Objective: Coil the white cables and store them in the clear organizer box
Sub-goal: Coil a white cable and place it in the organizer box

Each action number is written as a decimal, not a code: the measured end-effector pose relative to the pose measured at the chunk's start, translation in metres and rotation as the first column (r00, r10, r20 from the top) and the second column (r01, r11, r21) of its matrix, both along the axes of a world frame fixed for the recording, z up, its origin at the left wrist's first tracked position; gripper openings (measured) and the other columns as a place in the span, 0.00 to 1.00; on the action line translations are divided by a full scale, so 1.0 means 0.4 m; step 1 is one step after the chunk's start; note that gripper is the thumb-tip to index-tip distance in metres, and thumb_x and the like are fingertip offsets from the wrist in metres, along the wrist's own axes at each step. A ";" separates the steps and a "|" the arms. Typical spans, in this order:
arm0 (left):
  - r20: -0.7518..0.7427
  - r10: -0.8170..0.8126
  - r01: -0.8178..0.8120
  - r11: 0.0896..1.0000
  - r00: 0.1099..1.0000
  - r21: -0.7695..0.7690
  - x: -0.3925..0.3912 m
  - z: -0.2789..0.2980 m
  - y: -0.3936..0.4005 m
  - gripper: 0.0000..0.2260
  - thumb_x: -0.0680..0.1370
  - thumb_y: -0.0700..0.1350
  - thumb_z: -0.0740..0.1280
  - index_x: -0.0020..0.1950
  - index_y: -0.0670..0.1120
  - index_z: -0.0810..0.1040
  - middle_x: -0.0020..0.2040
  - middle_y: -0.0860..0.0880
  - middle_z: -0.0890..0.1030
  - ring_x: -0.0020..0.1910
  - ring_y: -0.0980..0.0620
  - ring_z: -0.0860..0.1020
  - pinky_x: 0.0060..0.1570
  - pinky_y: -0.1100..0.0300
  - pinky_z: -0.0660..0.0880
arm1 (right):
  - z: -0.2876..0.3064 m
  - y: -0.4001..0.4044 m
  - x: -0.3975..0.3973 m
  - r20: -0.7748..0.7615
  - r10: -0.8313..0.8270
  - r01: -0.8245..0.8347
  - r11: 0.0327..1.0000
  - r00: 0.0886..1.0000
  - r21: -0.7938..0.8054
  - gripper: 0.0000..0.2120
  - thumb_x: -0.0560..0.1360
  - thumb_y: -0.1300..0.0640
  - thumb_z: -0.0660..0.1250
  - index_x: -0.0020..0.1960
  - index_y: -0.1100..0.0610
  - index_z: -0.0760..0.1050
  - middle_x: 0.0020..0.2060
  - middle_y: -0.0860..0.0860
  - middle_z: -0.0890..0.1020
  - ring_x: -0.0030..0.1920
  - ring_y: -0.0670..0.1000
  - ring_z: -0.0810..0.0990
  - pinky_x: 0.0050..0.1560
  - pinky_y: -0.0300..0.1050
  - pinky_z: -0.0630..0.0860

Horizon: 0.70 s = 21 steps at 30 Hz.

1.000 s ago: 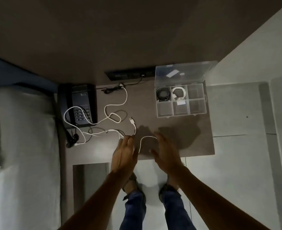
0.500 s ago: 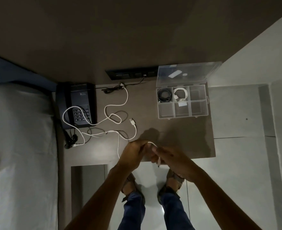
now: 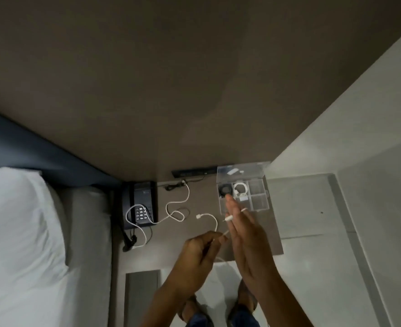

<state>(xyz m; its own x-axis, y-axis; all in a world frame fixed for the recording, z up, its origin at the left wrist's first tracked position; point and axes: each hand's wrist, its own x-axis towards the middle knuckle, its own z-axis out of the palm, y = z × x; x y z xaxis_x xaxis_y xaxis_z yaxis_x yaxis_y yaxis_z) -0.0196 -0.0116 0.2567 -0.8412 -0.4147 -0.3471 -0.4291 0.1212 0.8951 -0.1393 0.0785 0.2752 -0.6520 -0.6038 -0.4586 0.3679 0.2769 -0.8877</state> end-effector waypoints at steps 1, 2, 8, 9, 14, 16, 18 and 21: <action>-0.016 -0.006 0.005 1.000 1.000 -0.019 0.001 0.048 -0.005 0.09 0.87 0.47 0.65 0.55 0.48 0.85 0.36 0.53 0.80 0.33 0.58 0.75 0.37 0.64 0.73 | 0.033 0.001 0.002 -0.113 -0.015 0.019 0.999 0.993 0.033 0.15 0.86 0.46 0.60 0.68 0.29 0.76 0.69 0.29 0.78 0.71 0.33 0.75 0.67 0.37 0.73; -0.028 -0.013 0.012 1.000 1.000 -0.027 0.000 0.091 -0.011 0.08 0.86 0.47 0.66 0.53 0.48 0.85 0.36 0.52 0.80 0.33 0.59 0.74 0.38 0.65 0.72 | 0.063 0.008 0.008 -0.138 -0.049 0.048 0.999 0.989 -0.007 0.14 0.85 0.47 0.63 0.66 0.30 0.79 0.69 0.30 0.79 0.70 0.33 0.76 0.67 0.38 0.75; -0.040 -0.234 0.233 0.972 0.971 -0.022 -0.044 0.297 -0.039 0.06 0.86 0.41 0.66 0.56 0.45 0.83 0.47 0.43 0.83 0.45 0.46 0.81 0.47 0.57 0.78 | 0.199 0.082 0.005 -0.275 0.110 -0.116 0.993 0.955 -0.007 0.12 0.84 0.58 0.65 0.65 0.52 0.83 0.65 0.43 0.85 0.69 0.42 0.81 0.68 0.42 0.77; -0.053 -0.264 0.265 0.964 0.963 0.003 -0.059 0.329 -0.045 0.07 0.86 0.41 0.65 0.58 0.47 0.83 0.51 0.46 0.85 0.50 0.49 0.83 0.51 0.60 0.80 | 0.222 0.095 -0.009 -0.271 0.114 -0.116 0.993 0.956 0.006 0.12 0.84 0.57 0.65 0.64 0.53 0.83 0.59 0.43 0.87 0.63 0.43 0.84 0.63 0.42 0.80; -0.092 -0.281 0.283 0.959 0.955 0.018 -0.142 0.435 -0.075 0.07 0.87 0.38 0.62 0.58 0.40 0.80 0.52 0.46 0.85 0.55 0.53 0.84 0.59 0.59 0.81 | 0.316 0.151 -0.094 -0.240 0.197 -0.201 0.979 0.951 0.005 0.12 0.87 0.56 0.61 0.58 0.60 0.82 0.47 0.59 0.86 0.50 0.59 0.85 0.56 0.54 0.82; -0.157 -0.302 0.305 0.952 0.940 -0.010 -0.169 0.474 -0.071 0.08 0.87 0.37 0.61 0.55 0.37 0.79 0.46 0.43 0.84 0.48 0.54 0.84 0.53 0.64 0.79 | 0.352 0.164 -0.129 -0.210 0.264 -0.277 0.960 0.941 -0.031 0.15 0.88 0.57 0.58 0.57 0.63 0.82 0.47 0.59 0.87 0.51 0.57 0.86 0.56 0.46 0.82; -0.219 -0.301 0.303 0.953 0.928 -0.027 -0.185 0.501 -0.069 0.07 0.87 0.37 0.62 0.54 0.35 0.77 0.43 0.43 0.83 0.45 0.56 0.84 0.51 0.67 0.78 | 0.388 0.170 -0.151 -0.107 0.337 -0.346 0.935 0.935 -0.080 0.18 0.88 0.54 0.56 0.57 0.62 0.82 0.46 0.56 0.87 0.52 0.53 0.86 0.60 0.39 0.80; -0.248 -0.186 0.194 0.981 0.951 0.007 -0.186 0.516 -0.076 0.04 0.85 0.34 0.64 0.56 0.33 0.75 0.42 0.53 0.82 0.43 0.58 0.82 0.46 0.64 0.79 | 0.426 0.169 -0.169 0.300 0.332 -0.246 0.925 0.894 -0.291 0.17 0.88 0.53 0.58 0.55 0.60 0.83 0.40 0.55 0.83 0.47 0.53 0.83 0.72 0.54 0.77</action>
